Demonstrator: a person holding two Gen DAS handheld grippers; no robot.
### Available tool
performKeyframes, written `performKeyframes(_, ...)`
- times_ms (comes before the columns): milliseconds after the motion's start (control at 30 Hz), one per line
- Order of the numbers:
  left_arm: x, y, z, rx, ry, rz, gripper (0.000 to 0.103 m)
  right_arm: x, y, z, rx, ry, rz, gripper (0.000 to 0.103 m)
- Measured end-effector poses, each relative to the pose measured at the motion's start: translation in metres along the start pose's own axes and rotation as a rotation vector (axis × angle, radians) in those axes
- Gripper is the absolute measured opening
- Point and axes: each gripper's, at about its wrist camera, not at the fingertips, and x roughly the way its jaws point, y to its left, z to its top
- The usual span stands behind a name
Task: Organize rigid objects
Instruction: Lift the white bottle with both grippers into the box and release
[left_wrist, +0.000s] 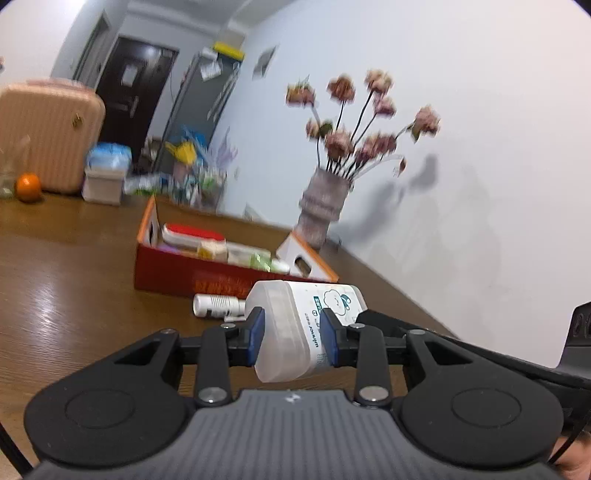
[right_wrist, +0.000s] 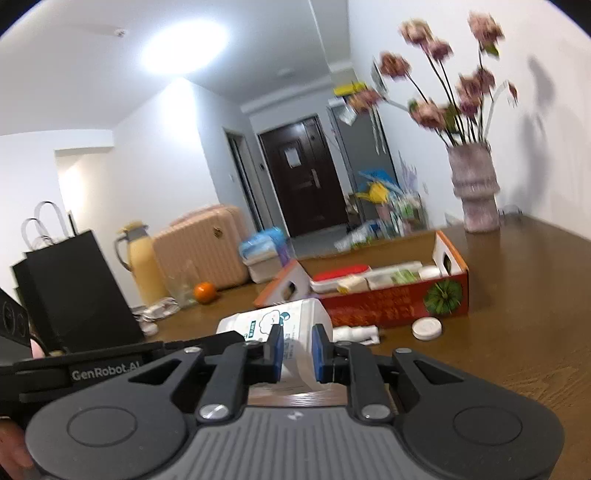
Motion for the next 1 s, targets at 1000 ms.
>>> performKeyframes(1000, 0.122, 0.015, 0.091, 0.105, -0.033, 0.000, 0.033, 0.092, -0.039, 0.066, 0.038, -0.062, -0.022, 0.016)
